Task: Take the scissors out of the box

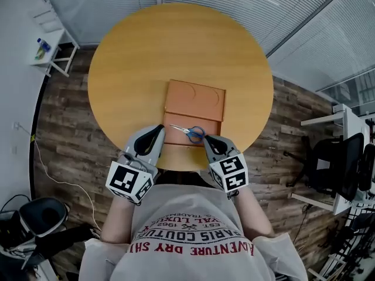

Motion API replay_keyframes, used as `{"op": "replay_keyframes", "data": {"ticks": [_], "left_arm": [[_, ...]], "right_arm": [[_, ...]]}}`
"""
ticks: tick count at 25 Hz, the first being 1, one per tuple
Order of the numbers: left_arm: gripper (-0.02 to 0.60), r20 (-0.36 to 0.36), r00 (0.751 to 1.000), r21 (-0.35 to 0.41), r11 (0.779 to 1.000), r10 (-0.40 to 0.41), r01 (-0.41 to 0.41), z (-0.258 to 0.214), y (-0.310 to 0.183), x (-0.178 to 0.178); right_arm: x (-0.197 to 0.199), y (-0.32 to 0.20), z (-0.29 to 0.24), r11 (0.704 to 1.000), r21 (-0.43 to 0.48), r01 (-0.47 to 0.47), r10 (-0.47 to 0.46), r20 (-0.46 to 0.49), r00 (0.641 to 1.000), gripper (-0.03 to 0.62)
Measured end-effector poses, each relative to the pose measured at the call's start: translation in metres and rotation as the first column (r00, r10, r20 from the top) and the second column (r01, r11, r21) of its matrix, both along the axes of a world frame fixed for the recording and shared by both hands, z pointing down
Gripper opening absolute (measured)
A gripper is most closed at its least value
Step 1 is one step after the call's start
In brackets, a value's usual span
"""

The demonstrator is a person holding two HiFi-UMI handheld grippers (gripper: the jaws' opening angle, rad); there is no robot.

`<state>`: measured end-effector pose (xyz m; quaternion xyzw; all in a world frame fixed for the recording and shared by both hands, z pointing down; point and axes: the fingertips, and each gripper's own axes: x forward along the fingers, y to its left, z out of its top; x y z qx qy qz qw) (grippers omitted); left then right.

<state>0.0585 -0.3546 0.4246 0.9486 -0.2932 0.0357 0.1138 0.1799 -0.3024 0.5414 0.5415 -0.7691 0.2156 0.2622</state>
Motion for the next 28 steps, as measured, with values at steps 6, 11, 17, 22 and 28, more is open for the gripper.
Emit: {"op": "replay_keyframes", "data": {"ticks": [6,11,17,22,28], "left_arm": [[0.008,0.002,0.997,-0.034,0.997,-0.072,0.073,0.017,-0.011,-0.008],[0.008,0.037,0.989,-0.067,0.987,-0.146,0.149,0.035,-0.013,-0.017],[0.008,0.059,0.975,-0.112,0.97,-0.212,0.218,0.052,-0.01,-0.024],[0.008,0.08,0.964,-0.146,0.954,-0.252,0.262,0.063,-0.009,-0.025],[0.008,0.086,0.956,-0.164,0.942,-0.281,0.292,0.069,-0.012,-0.028]], "right_arm": [[-0.012,-0.007,0.056,0.957,-0.167,0.238,-0.263,-0.151,0.953,0.092],[-0.013,-0.016,0.096,0.895,-0.266,0.358,-0.414,-0.195,0.889,0.122],[-0.01,-0.02,0.136,0.78,-0.437,0.448,-0.571,-0.206,0.795,0.133],[-0.008,-0.025,0.155,0.722,-0.513,0.464,-0.642,-0.247,0.726,0.133],[-0.013,-0.028,0.161,0.679,-0.582,0.447,-0.671,-0.246,0.699,0.132]]}}
